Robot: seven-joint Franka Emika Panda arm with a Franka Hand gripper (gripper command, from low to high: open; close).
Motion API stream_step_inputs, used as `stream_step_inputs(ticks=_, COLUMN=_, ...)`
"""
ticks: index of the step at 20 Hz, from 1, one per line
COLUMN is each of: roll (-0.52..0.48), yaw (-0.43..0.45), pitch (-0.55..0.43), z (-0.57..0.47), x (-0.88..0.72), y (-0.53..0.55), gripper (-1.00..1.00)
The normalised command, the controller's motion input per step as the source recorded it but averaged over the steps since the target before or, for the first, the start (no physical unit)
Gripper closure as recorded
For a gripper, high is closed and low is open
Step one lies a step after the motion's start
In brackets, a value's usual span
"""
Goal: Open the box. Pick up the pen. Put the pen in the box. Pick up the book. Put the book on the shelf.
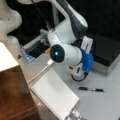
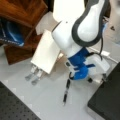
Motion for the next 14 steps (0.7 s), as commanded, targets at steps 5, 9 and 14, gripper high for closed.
stream_step_inputs(ticks=5, roll=0.208, yaw=-0.121, pitch=-0.083, z=-0.03, x=-0.19, y=0.02, gripper=-1.00)
stream_step_inputs(ticks=9, roll=0.179, yaw=-0.156, pitch=-0.092, z=-0.05, x=-0.19, y=0.10, gripper=-1.00)
stream_step_inputs(ticks=14, roll=0.191, yaw=-0.165, pitch=-0.106, z=-0.05, x=-0.23, y=0.14, gripper=-1.00)
